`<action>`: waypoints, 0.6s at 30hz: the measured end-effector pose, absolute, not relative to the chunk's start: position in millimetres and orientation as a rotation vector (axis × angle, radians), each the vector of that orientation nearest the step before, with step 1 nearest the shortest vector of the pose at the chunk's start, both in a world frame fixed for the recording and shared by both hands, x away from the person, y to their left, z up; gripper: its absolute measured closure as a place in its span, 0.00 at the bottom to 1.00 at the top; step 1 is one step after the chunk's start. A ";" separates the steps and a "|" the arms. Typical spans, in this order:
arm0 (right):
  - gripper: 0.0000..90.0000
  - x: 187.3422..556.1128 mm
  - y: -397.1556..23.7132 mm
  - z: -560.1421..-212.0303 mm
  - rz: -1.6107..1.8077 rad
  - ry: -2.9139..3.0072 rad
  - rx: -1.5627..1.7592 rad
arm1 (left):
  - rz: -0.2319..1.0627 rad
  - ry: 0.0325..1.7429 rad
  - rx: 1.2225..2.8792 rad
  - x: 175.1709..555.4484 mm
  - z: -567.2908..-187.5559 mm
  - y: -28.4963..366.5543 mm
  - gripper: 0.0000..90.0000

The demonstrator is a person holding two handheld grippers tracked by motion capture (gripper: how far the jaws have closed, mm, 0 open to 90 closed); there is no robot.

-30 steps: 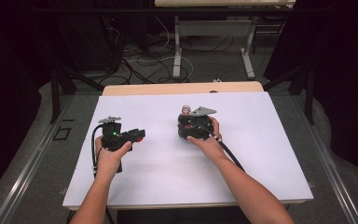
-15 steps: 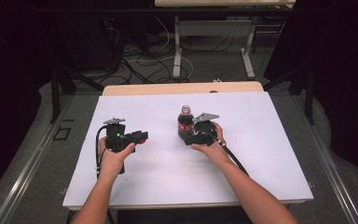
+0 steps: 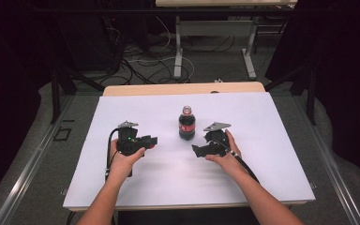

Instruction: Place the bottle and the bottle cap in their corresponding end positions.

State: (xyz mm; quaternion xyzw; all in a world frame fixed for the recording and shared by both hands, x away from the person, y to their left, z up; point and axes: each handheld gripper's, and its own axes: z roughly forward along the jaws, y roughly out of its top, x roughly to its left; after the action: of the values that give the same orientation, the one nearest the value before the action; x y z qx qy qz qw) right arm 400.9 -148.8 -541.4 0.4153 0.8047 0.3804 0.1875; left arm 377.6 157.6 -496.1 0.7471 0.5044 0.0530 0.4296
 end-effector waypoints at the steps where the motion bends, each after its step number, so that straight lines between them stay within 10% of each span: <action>1: 0.00 398.6 -151.6 -541.4 1.060 2.277 1.168 | 0.136 1.250 1.878 377.7 -498.0 154.7 0.70; 18: 0.00 372.2 -187.4 -548.4 1.074 2.248 1.211 | 0.139 1.074 2.056 373.6 -541.5 69.0 0.70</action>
State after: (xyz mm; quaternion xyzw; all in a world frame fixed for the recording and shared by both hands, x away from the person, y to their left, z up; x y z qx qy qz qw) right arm 372.2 -187.4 -548.4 0.4298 0.7976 0.3809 0.1845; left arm 373.6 69.0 -541.5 0.8119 0.4240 0.0549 0.3975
